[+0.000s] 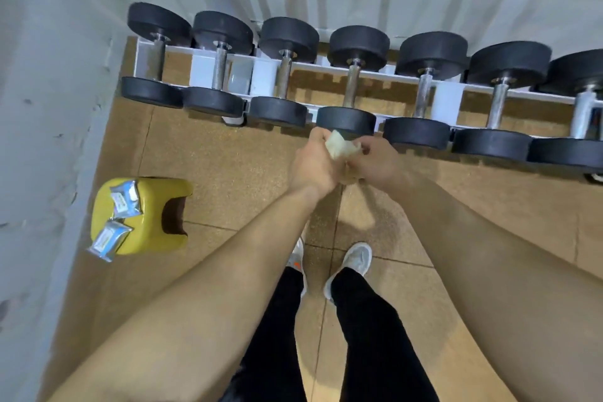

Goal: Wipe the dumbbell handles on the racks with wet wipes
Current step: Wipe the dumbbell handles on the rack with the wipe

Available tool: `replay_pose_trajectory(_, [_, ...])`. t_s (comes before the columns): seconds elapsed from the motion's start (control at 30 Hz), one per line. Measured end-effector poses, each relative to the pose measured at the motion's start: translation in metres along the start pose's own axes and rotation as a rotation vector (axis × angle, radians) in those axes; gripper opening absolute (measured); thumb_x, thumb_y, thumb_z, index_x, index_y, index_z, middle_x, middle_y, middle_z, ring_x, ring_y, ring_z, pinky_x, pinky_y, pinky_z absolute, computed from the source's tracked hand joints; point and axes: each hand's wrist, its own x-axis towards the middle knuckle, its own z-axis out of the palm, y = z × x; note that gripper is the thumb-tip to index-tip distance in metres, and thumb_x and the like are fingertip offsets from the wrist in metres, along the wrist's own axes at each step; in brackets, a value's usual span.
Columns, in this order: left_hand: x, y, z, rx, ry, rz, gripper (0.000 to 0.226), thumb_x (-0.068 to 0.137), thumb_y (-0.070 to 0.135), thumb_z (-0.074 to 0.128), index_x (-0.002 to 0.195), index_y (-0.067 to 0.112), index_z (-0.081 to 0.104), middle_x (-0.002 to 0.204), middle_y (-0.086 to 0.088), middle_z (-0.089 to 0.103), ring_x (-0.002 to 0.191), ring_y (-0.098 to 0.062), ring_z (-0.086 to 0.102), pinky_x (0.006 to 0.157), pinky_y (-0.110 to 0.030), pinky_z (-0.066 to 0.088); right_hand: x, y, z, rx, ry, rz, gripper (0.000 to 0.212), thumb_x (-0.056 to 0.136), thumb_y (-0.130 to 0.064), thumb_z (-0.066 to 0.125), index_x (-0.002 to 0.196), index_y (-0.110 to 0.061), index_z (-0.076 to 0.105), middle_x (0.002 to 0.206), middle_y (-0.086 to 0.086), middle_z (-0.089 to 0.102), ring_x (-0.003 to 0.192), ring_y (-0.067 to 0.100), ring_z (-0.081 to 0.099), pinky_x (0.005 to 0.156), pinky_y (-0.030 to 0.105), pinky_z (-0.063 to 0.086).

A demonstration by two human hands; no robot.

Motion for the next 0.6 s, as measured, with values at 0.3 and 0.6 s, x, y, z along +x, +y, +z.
replay_pose_trajectory(0.3, [-0.121, -0.022, -0.061, 0.149, -0.23, 0.061, 0.013, 0.095, 0.029, 0.066, 0.108, 0.028, 0.066, 0.094, -0.006, 0.073, 0.088, -0.026, 0.07, 0.085, -0.04, 0.058, -0.138, -0.023, 0.022, -0.172, 0.027, -0.004, 0.016, 0.095, -0.015, 0.06, 0.089, -0.009, 0.074, 0.075, -0.003, 0.062, 0.072, 0.017, 0.058, 0.067, 0.031, 0.047])
replay_pose_trajectory(0.6, [-0.218, -0.011, -0.107, 0.234, -0.213, 0.197, 0.01, 0.089, 0.018, 0.062, 0.094, 0.022, 0.071, 0.083, -0.002, 0.07, 0.085, -0.023, 0.068, 0.078, -0.037, 0.058, -0.262, -0.062, 0.047, -0.2, 0.076, 0.011, 0.007, 0.089, -0.005, 0.064, 0.086, -0.01, 0.069, 0.085, 0.008, 0.066, 0.08, 0.023, 0.063, 0.072, 0.037, 0.054])
